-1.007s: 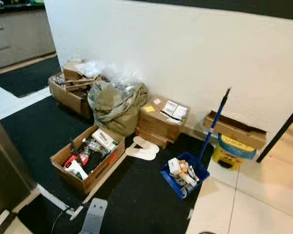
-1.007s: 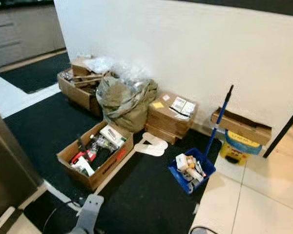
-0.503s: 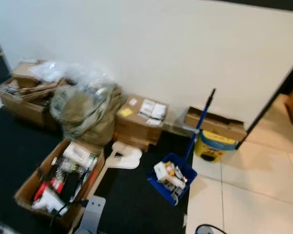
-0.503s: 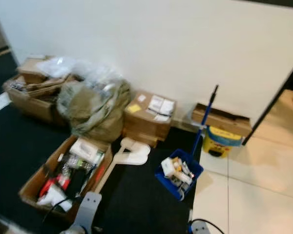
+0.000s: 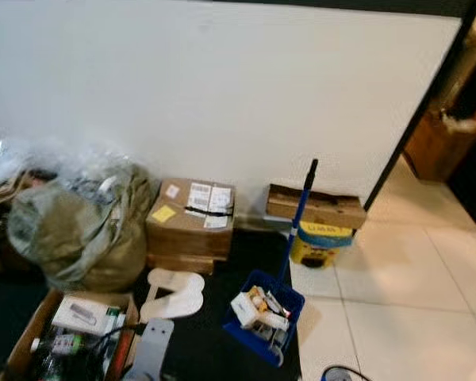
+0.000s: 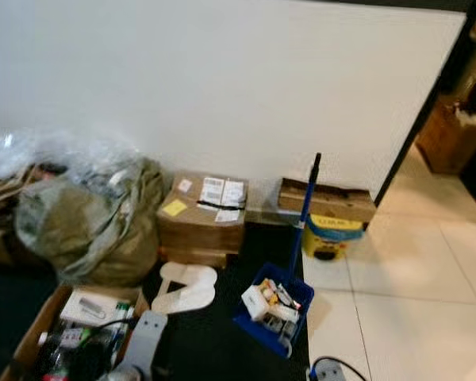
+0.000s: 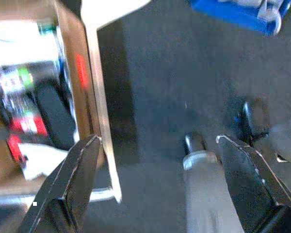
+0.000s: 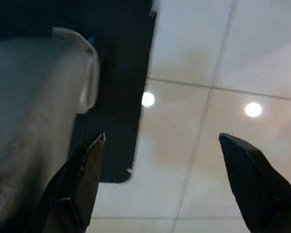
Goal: Sweep floor
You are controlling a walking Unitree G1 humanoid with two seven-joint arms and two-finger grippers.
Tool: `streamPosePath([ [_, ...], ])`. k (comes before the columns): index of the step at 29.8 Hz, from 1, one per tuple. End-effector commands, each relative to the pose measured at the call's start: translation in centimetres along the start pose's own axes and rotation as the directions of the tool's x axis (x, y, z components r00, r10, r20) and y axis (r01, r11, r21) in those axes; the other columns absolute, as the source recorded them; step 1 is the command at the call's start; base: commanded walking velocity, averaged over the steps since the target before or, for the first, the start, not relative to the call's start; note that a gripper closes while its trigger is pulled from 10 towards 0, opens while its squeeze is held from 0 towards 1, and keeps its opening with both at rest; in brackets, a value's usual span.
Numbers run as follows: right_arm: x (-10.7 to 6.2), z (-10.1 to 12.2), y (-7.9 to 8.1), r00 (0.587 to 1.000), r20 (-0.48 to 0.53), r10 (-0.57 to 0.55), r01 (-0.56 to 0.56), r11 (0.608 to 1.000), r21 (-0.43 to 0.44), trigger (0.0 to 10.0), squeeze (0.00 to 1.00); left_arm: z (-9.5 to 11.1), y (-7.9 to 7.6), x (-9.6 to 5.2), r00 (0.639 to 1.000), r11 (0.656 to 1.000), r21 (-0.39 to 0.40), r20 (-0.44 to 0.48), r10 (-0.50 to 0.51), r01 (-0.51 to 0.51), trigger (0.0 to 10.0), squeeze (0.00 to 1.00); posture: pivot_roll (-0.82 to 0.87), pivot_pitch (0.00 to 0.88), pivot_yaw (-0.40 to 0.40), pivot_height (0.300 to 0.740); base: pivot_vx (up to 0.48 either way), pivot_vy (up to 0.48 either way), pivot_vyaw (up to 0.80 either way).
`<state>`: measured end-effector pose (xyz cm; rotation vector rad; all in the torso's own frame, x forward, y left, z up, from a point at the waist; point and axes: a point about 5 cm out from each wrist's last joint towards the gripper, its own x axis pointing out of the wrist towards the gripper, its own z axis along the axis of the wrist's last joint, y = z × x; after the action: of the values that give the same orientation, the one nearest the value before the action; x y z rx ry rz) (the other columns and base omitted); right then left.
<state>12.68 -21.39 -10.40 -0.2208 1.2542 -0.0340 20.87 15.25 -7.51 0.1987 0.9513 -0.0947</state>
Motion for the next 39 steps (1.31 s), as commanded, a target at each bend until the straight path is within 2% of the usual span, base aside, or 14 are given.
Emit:
streamPosePath([
  [1, 0.0, 0.4, -0.3, 0.999, 0.041, -0.005, 0.005, 1.000, 0.020, 10.0, 0.00, -0.6, -0.4, -0.1, 1.000, 1.000, -0.019, -0.017, -0.004, 0.004, 10.0, 0.00, -0.02, 0.000, 0.008, 0.740, 0.000, 0.000, 0.00],
  [6, -0.1, 1.4, -0.1, 0.989, 0.148, 0.021, -0.025, 0.999, 0.026, 10.0, 0.00, -0.6, -0.5, -0.1, 1.000, 1.000, -0.016, -0.018, -0.007, 0.007, 10.0, 0.00, -0.02, 0.000, 0.009, 0.740, 0.000, 0.000, 0.00],
  [8, -0.7, 7.0, -1.1, 0.949, 0.311, 0.050, -0.061, 0.998, 0.027, 10.0, 0.00, -0.6, -0.5, -0.1, 1.000, 1.000, -0.013, -0.021, -0.013, 0.012, 10.0, 0.00, -0.02, 0.000, 0.011, 0.740, 0.000, -0.448, 0.00],
  [13, -1.9, 12.3, -1.3, 0.893, 0.438, 0.103, -0.111, 0.994, -0.008, 10.0, 0.00, -0.7, -0.4, -0.1, 1.000, 1.000, -0.027, -0.023, 0.002, -0.003, 10.0, 0.00, -0.02, 0.000, 0.012, 0.740, 0.000, -0.339, 0.00],
  [19, -2.2, 13.4, -0.4, 0.863, 0.478, 0.162, -0.161, 0.986, -0.043, 10.0, 0.00, -0.7, -0.3, -0.1, 1.000, 1.000, -0.021, -0.024, 0.014, -0.015, 10.0, 0.00, -0.02, 0.000, 0.010, 0.740, 0.000, 0.000, 0.00],
  [22, -3.6, 16.3, 2.2, 0.760, 0.545, 0.354, -0.263, 0.934, -0.240, 10.0, 0.00, -0.7, -0.4, -0.1, 1.000, 1.000, -0.014, -0.025, 0.014, -0.014, 10.0, 0.00, -0.02, 0.000, 0.007, 0.740, 0.000, 0.000, 0.00],
  [25, -3.9, 16.8, 2.7, 0.742, 0.547, 0.387, -0.266, 0.919, -0.290, 10.0, 0.00, -0.7, -0.4, -0.1, 1.000, 1.000, -0.012, -0.025, 0.013, -0.014, 10.0, 0.00, -0.02, 0.000, 0.007, 0.740, 0.000, 0.000, 0.00],
  [27, -7.1, 21.6, 4.8, 0.601, 0.588, 0.542, -0.229, 0.821, -0.523, 10.0, 0.00, -0.6, -0.5, -0.1, 1.000, 1.000, -0.011, -0.025, 0.011, -0.011, 10.0, 0.00, -0.02, 0.000, 0.005, 0.740, 0.000, 0.000, 0.00],
  [28, -7.1, 21.6, 4.8, 0.601, 0.588, 0.542, -0.229, 0.821, -0.523, 10.0, 0.00, -0.6, -0.5, -0.1, 1.000, 1.000, -0.011, -0.025, 0.011, -0.011, 10.0, 0.00, -0.02, 0.000, 0.005, 0.740, 0.000, 0.000, 0.00],
  [32, -11.4, 26.1, 6.5, 0.461, 0.589, 0.663, -0.135, 0.709, -0.692, 10.0, 0.00, -0.5, -0.6, -0.1, 1.000, 1.000, -0.010, -0.025, 0.009, -0.009, 10.0, 0.00, -0.03, 0.001, 0.005, 0.740, 0.000, 0.000, 0.00],
  [33, -15.2, 29.0, 7.4, 0.381, 0.578, 0.722, -0.039, 0.637, -0.770, 10.0, 0.00, -0.5, -0.7, 0.0, 1.000, 1.000, -0.008, -0.026, 0.008, -0.008, 10.0, 0.00, -0.03, 0.015, 0.003, 0.740, 0.000, 0.000, 0.00],
  [34, -15.2, 29.0, 7.4, 0.381, 0.578, 0.722, -0.039, 0.637, -0.770, 10.0, 0.00, -0.5, -0.7, 0.0, 1.000, 1.000, -0.008, -0.026, 0.008, -0.008, 10.0, 0.00, -0.03, 0.015, 0.003, 0.740, 0.000, 0.000, 0.00],
  [36, -24.7, 33.4, 9.2, 0.214, 0.526, 0.823, 0.133, 0.509, -0.850, 10.0, 0.00, -0.3, -0.8, 0.0, 1.000, 1.000, -0.005, -0.025, 0.005, -0.005, 10.0, 0.00, -0.03, 0.048, -0.002, 0.740, 0.000, 0.000, 0.00],
  [39, -28.0, 34.4, 9.7, 0.173, 0.509, 0.843, 0.195, 0.477, -0.857, 10.0, 0.00, -0.3, -0.9, 0.0, 1.000, 1.000, -0.005, -0.024, 0.003, -0.003, 10.0, 0.00, -0.03, 0.063, -0.001, 0.740, 0.000, 0.000, 0.00],
])
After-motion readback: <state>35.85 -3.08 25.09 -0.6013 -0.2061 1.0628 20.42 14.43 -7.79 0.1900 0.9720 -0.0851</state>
